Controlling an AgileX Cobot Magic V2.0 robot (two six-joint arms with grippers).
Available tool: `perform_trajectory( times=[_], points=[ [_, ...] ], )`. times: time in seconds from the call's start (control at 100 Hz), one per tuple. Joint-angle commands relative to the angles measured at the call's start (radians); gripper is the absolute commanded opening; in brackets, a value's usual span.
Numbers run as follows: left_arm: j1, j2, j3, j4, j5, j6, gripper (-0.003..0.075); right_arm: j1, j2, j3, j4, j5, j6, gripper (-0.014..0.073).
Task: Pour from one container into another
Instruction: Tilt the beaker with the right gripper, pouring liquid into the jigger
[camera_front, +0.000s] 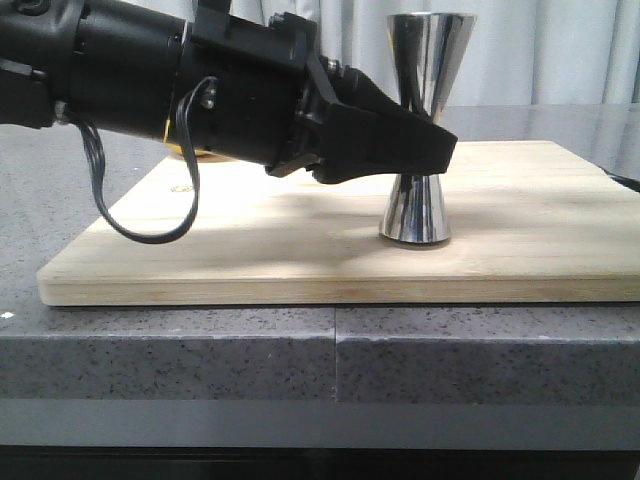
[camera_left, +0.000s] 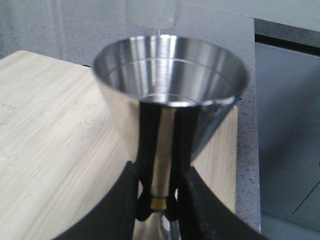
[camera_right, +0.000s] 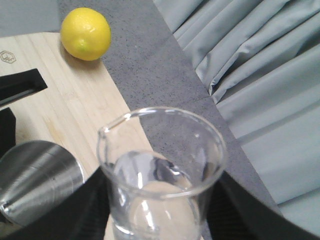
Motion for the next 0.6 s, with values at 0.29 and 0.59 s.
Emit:
perform_trajectory(
  times=[0.29, 0.59],
  points=[
    [0.000, -0.054, -0.026, -0.043, -0.073, -0.013, -0.0021, 0.002, -0.051, -0.038, -0.083, -0.039, -0.002, 0.0241],
    [0.000, -0.054, -0.026, -0.043, -0.073, -0.013, -0.0021, 0.002, -0.051, -0.038, -0.106, -0.037, -0.002, 0.0240]
  ],
)
